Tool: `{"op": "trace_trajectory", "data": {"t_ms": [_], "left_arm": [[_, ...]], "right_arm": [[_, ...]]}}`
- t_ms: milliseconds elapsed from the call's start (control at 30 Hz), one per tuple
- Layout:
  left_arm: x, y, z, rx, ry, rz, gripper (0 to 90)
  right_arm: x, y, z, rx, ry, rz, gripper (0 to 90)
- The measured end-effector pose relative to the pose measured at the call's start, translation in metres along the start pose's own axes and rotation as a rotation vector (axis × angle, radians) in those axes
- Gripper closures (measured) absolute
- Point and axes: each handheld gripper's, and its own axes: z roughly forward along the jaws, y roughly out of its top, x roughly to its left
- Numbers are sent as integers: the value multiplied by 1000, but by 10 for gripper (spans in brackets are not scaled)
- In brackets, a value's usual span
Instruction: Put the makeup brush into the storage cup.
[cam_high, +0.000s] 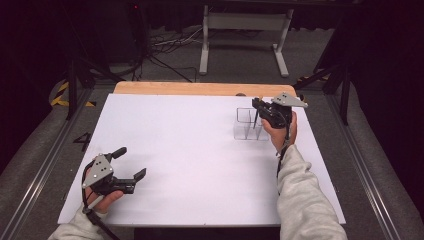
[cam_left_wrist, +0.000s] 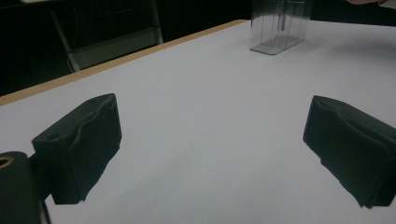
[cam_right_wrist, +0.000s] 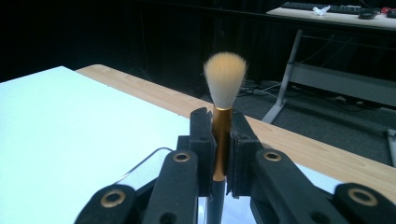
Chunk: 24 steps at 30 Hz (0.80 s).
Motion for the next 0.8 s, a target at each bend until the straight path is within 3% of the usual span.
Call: {"op": "trace_trajectory", "data": {"t_ms": [533,667,800], "left_arm": [[0,0,1,5,1,0,53],[0,0,1,6,0,-1,53],[-1,0,1,7,0,-3,53]], "right_arm": [[-2,-1,1,17,-12,-6,836],[-3,-1,-1,12,-22,1,684],[-5,-1,-2,15,-13,7,625]]}}
